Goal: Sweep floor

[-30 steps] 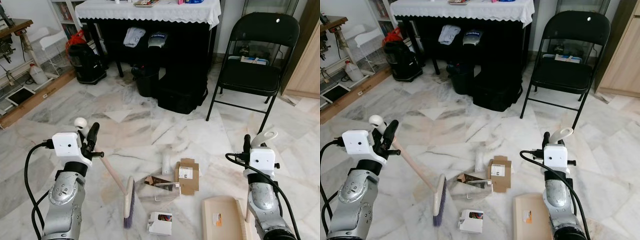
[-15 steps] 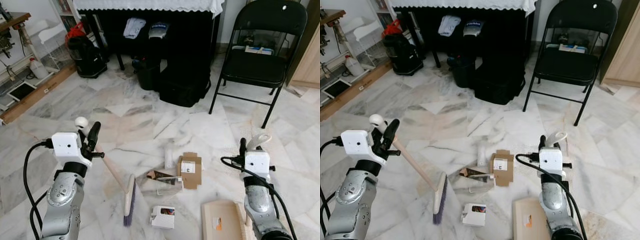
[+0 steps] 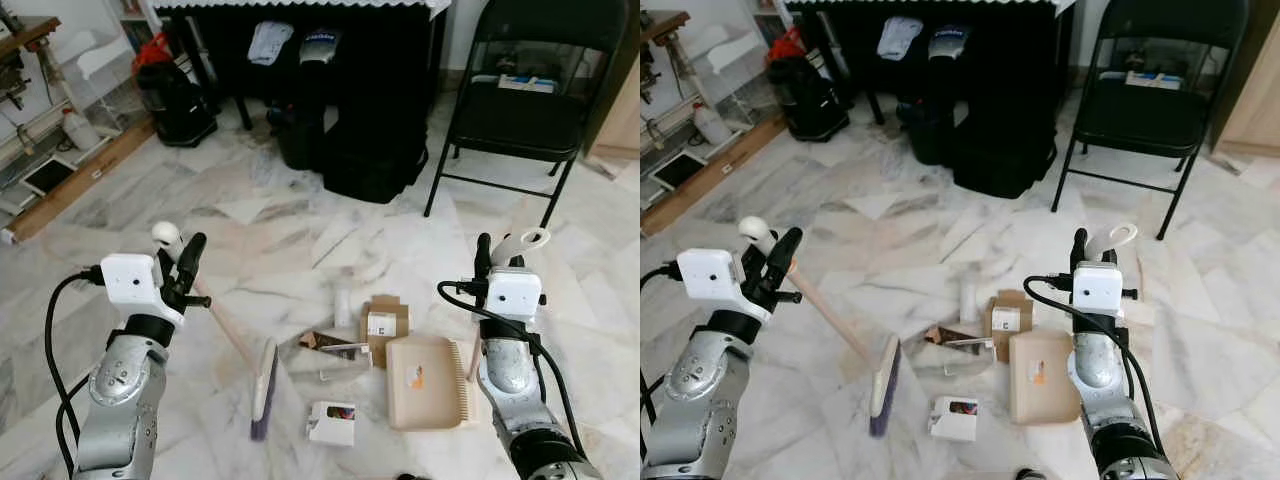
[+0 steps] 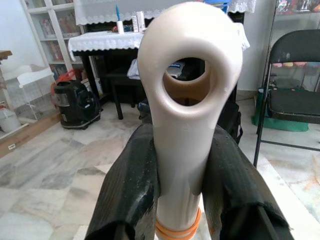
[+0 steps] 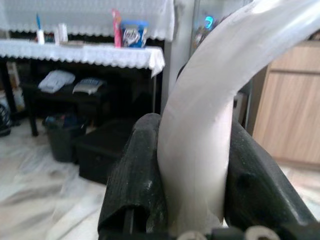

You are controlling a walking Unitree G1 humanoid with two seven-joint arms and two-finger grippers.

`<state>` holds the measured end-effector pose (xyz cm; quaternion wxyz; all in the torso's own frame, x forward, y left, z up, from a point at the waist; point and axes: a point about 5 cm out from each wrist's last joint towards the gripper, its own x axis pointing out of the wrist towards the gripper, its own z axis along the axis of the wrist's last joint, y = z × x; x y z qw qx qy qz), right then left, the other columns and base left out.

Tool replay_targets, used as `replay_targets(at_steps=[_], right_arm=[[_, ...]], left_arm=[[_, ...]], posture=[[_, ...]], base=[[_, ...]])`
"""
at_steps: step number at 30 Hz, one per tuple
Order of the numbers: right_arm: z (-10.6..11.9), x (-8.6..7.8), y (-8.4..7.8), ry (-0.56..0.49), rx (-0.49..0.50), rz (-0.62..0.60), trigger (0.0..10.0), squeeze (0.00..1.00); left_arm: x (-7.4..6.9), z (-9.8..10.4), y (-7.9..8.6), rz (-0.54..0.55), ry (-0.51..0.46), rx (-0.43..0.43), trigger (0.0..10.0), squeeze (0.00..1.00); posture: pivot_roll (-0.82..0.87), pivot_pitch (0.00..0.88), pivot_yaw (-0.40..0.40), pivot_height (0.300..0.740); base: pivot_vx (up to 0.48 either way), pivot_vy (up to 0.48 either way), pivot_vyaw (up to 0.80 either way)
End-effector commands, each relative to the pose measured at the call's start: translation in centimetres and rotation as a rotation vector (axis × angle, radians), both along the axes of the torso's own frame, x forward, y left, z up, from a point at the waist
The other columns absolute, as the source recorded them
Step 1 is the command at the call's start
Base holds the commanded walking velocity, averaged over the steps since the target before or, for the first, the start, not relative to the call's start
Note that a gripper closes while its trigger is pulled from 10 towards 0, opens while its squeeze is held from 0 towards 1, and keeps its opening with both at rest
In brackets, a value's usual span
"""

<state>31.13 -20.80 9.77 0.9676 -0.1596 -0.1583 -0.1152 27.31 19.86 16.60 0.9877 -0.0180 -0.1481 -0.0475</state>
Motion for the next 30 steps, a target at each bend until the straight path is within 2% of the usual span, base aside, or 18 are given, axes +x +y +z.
replay_targets(at_steps=[1, 2, 3, 4, 8, 14, 17, 26, 30], right_arm=[[-0.7, -0.2, 0.6, 0.03, 0.006, 0.022, 10.0, 0.0], [-2.1, -0.6, 0.8, 0.091, 0.016, 0.017, 10.0, 0.0], [-2.1, -0.6, 0.8, 0.091, 0.016, 0.017, 10.0, 0.0], [-3.0, -0.9, 1.0, 0.136, 0.034, 0.008, 10.0, 0.0], [-2.6, -0.4, 1.6, 0.125, 0.056, 0.027, 10.0, 0.0], [-2.2, 0.3, 2.4, 0.12, 0.046, 0.059, 10.0, 0.0], [-2.0, 0.2, 1.7, 0.105, 0.033, 0.054, 10.0, 0.0], [0.1, 0.9, 0.2, 0.022, 0.001, 0.023, 10.0, 0.0], [0.7, 1.0, 0.2, -0.013, -0.003, 0.022, 10.0, 0.0]], left_arm=[[-0.1, 1.9, 0.4, -0.004, -0.058, 0.022, 10.0, 0.0], [0.2, 2.6, 0.5, -0.008, -0.074, 0.013, 10.0, 0.0], [0.2, 2.6, 0.5, -0.008, -0.074, 0.013, 10.0, 0.0], [0.3, 2.9, 0.6, -0.012, -0.084, 0.015, 10.0, 0.0], [0.9, 4.6, 0.4, -0.029, -0.123, 0.018, 10.0, 0.0], [1.1, 4.7, -0.1, -0.055, -0.118, 0.019, 10.0, 0.0], [0.9, 4.1, 0.0, -0.055, -0.093, 0.004, 10.0, 0.0], [0.9, 4.3, 0.1, -0.046, -0.105, -0.003, 10.0, 0.0], [0.7, 4.3, 0.1, -0.049, -0.103, -0.002, 10.0, 0.0]], posture=[[0.16, 0.238, 0.183, 0.74], [0.17, 0.276, 0.193, 0.74], [0.17, 0.276, 0.193, 0.74], [0.18, 0.244, 0.181, 0.74], [0.19, 0.252, 0.178, 0.74], [0.18, 0.271, 0.178, 0.74], [0.17, 0.261, 0.155, 0.74], [0.15, 0.269, 0.142, 0.74], [0.15, 0.271, 0.143, 0.74]], base=[[0.0, 0.0, 0.0], [0.0, 0.0, 0.0], [0.0, 0.0, 0.0], [0.0, 0.0, 0.0], [0.0, 0.0, 0.0], [0.0, 0.0, 0.0], [0.0, 0.0, 0.0], [0.0, 0.0, 0.0], [0.0, 0.0, 0.0]])
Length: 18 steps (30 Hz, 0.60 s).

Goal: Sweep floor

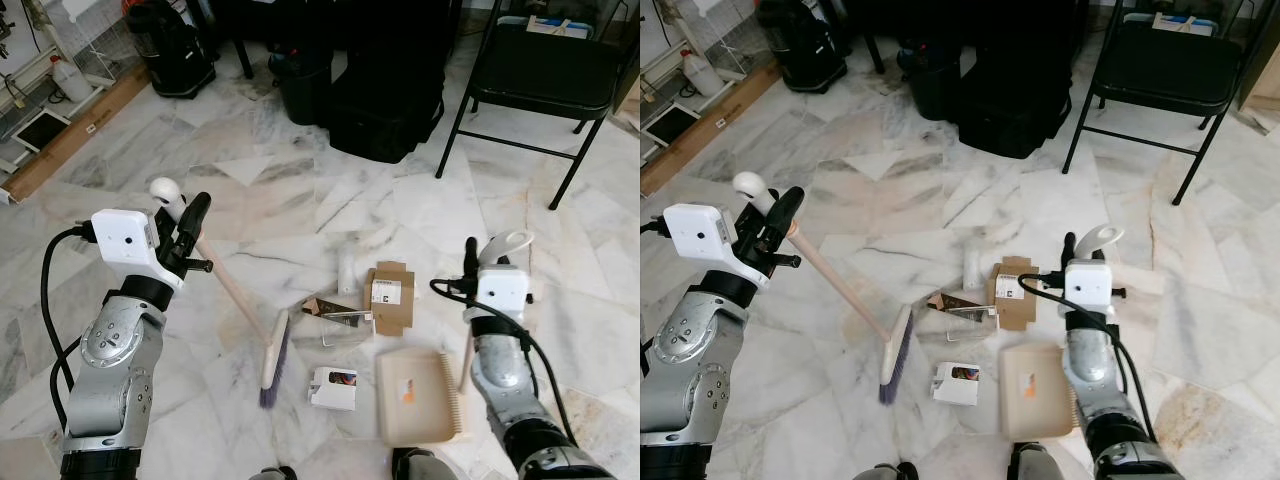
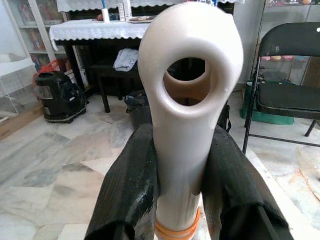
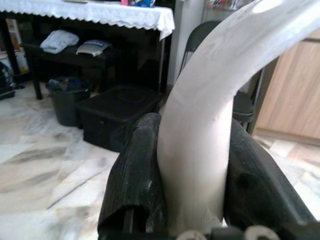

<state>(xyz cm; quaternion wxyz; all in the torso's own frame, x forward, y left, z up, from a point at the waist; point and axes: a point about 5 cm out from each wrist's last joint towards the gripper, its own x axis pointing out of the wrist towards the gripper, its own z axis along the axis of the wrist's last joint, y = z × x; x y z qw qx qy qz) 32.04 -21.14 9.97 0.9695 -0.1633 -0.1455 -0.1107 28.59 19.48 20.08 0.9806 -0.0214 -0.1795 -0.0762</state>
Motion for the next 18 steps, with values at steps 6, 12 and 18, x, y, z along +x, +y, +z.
replay_targets(at_steps=[6, 12, 18], right_arm=[[1.9, 0.2, 0.5, -0.119, 0.014, 0.003, 10.0, 0.0], [-0.2, -0.1, 0.7, -0.017, 0.013, -0.005, 10.0, 0.0], [-4.8, -1.7, 1.1, 0.227, 0.026, -0.027, 10.0, 0.0]], left_arm=[[-0.6, 1.1, 0.5, 0.008, -0.041, 0.004, 10.0, 0.0], [-0.7, 1.5, 0.8, 0.012, -0.049, 0.009, 10.0, 0.0], [-0.7, 1.9, 1.1, 0.0, -0.045, 0.027, 10.0, 0.0]], posture=[[0.16, 0.277, 0.147, 0.74], [0.19, 0.282, 0.158, 0.74], [0.23, 0.286, 0.17, 0.74]], base=[[0.0, 0.0, 0.0], [0.0, 0.0, 0.0], [0.0, 0.0, 0.0]])
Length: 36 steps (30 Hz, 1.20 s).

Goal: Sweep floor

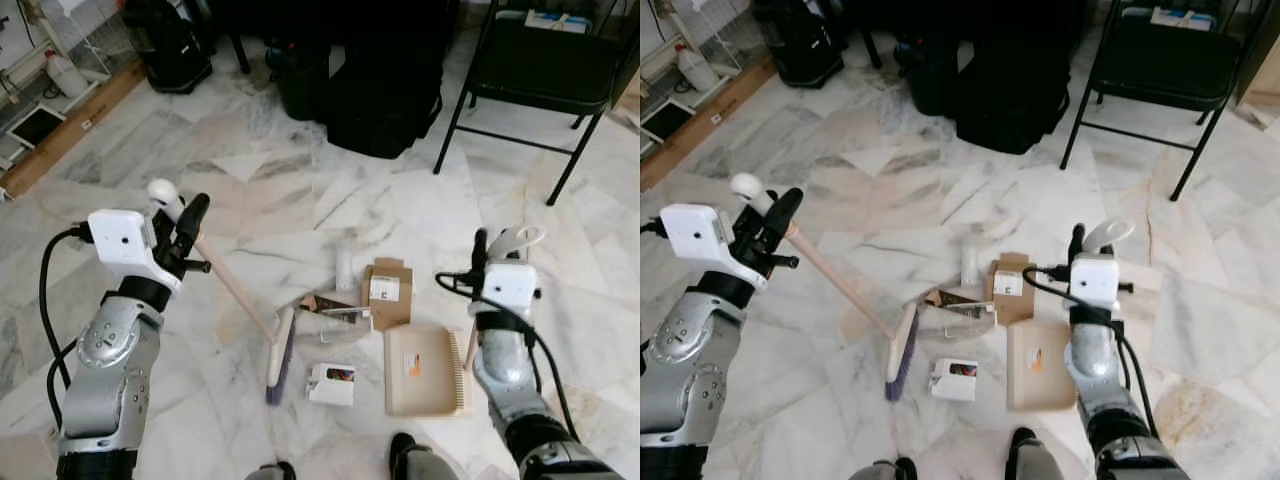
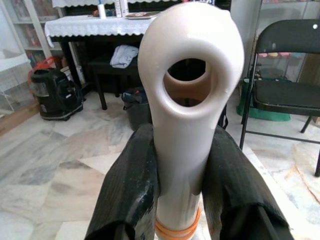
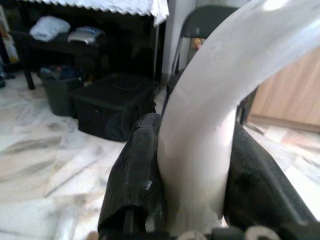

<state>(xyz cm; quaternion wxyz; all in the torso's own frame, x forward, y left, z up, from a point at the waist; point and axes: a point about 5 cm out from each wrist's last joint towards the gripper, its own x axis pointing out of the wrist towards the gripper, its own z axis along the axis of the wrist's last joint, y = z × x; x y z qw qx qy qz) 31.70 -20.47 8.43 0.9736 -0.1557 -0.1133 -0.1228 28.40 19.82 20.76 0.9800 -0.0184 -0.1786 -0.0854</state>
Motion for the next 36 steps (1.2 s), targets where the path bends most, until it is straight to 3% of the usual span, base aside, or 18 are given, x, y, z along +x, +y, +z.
replay_targets(at_steps=[1, 7, 13, 26, 36], right_arm=[[-3.8, -1.7, 0.7, 0.193, 0.002, 0.011, 10.0, 0.0], [-4.7, -2.2, 1.3, 0.233, 0.0, 0.031, 10.0, 0.0], [-4.6, -1.8, 1.7, 0.248, 0.119, 0.062, 10.0, 0.0], [-4.4, -1.5, 0.1, 0.259, 0.267, 0.034, 10.0, 0.0], [-4.8, -1.4, 0.1, 0.307, 0.36, 0.022, 10.0, 0.0]], left_arm=[[-0.5, 1.3, 0.7, 0.008, -0.042, 0.02, 10.0, 0.0], [-0.6, 1.1, 0.8, -0.004, -0.02, 0.022, 10.0, 0.0], [-0.4, 0.0, 1.2, -0.012, 0.05, 0.03, 10.0, 0.0], [0.2, -0.7, 0.5, -0.033, 0.073, 0.001, 10.0, 0.0], [0.4, -0.9, 0.4, -0.051, 0.081, 0.0, 10.0, 0.0]], posture=[[0.23, 0.286, 0.17, 0.74], [0.23, 0.277, 0.167, 0.74], [0.2, 0.252, 0.149, 0.74], [0.15, 0.173, 0.103, 0.74], [0.14, 0.16, 0.095, 0.74]], base=[[0.0, 0.0, 0.0], [0.0, 0.0, 0.0], [0.0, 0.0, 0.0], [0.0, 0.0, 0.0], [0.0, 0.0, 0.0]])
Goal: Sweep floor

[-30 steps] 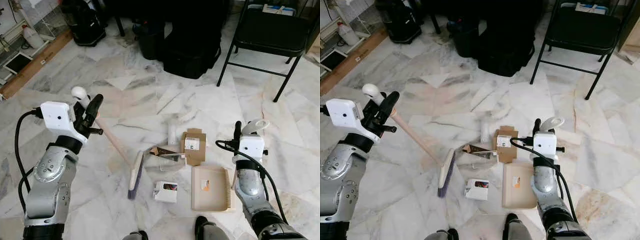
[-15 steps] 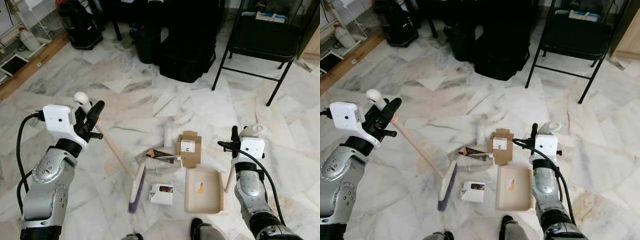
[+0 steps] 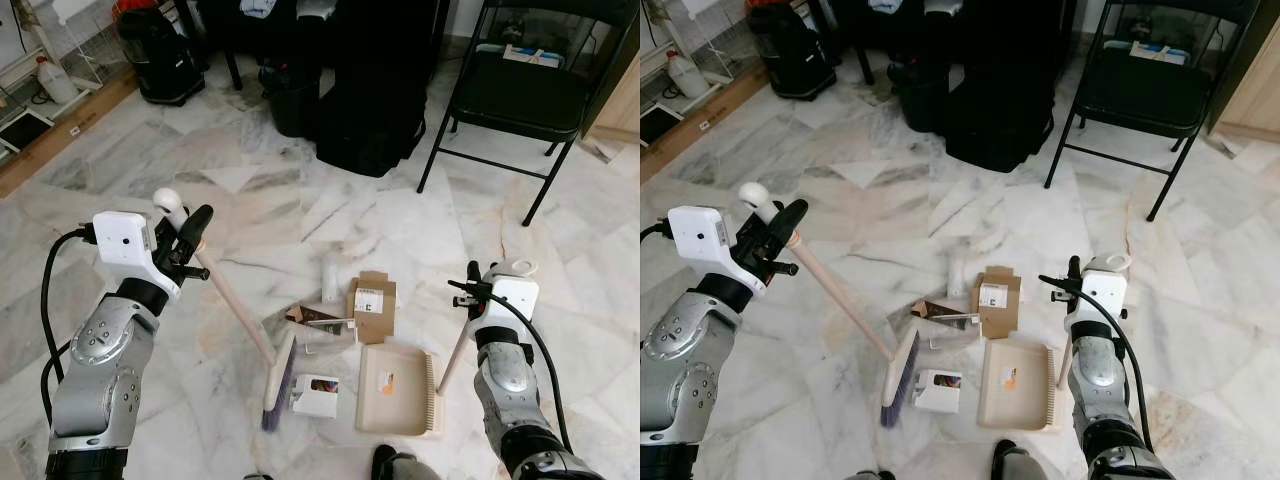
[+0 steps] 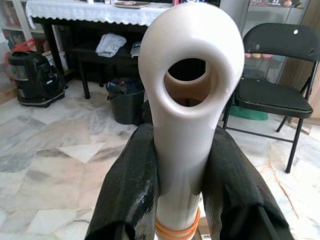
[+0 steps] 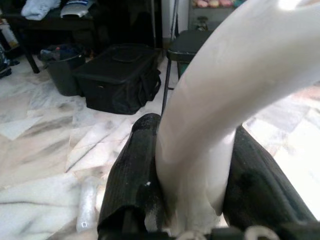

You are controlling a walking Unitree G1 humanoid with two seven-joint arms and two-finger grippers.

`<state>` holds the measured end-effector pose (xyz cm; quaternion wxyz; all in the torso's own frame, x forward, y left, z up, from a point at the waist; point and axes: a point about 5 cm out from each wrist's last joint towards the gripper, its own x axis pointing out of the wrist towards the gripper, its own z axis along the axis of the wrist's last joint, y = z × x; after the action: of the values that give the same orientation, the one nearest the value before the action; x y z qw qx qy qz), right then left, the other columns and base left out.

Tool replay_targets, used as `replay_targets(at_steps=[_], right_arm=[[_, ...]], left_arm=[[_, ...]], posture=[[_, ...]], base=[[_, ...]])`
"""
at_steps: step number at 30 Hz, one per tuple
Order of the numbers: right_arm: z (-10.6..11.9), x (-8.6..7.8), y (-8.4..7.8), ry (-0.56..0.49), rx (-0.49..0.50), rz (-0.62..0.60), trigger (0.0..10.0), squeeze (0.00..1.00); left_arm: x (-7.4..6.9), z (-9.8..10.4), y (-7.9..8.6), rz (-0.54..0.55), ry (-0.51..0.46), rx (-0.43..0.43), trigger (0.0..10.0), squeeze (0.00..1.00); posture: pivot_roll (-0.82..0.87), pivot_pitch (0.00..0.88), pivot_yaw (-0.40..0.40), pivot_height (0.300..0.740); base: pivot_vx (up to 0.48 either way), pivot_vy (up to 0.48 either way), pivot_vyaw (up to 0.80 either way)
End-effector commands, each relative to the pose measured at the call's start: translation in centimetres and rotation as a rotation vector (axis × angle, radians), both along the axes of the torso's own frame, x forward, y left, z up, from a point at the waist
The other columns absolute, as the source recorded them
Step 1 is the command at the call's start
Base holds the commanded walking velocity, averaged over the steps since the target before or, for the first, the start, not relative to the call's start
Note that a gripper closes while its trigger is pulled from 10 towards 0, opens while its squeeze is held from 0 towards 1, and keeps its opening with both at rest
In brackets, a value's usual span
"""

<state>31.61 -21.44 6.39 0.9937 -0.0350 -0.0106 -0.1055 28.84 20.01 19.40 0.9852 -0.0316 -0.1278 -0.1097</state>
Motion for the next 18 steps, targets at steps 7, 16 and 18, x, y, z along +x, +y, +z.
replay_targets(at_steps=[7, 16, 18], right_arm=[[-3.3, -1.4, 0.7, 0.181, 0.152, -0.053, 10.0, 0.0], [-3.7, -1.1, -0.1, 0.255, 0.271, -0.098, 10.0, 0.0], [-3.5, -0.8, 0.1, 0.254, 0.361, -0.084, 10.0, 0.0]], left_arm=[[0.2, 0.4, -0.2, -0.024, -0.015, 0.005, 10.0, 0.0], [0.2, 0.0, -0.5, -0.045, 0.004, 0.006, 10.0, 0.0], [0.2, 0.0, -0.5, -0.047, 0.004, 0.007, 10.0, 0.0]], posture=[[0.14, 0.161, 0.093, 0.74], [0.14, 0.167, 0.09, 0.74], [0.13, 0.167, 0.09, 0.74]], base=[[0.0, 0.0, 0.0], [0.0, 0.0, 0.0], [0.0, 0.0, 0.0]])
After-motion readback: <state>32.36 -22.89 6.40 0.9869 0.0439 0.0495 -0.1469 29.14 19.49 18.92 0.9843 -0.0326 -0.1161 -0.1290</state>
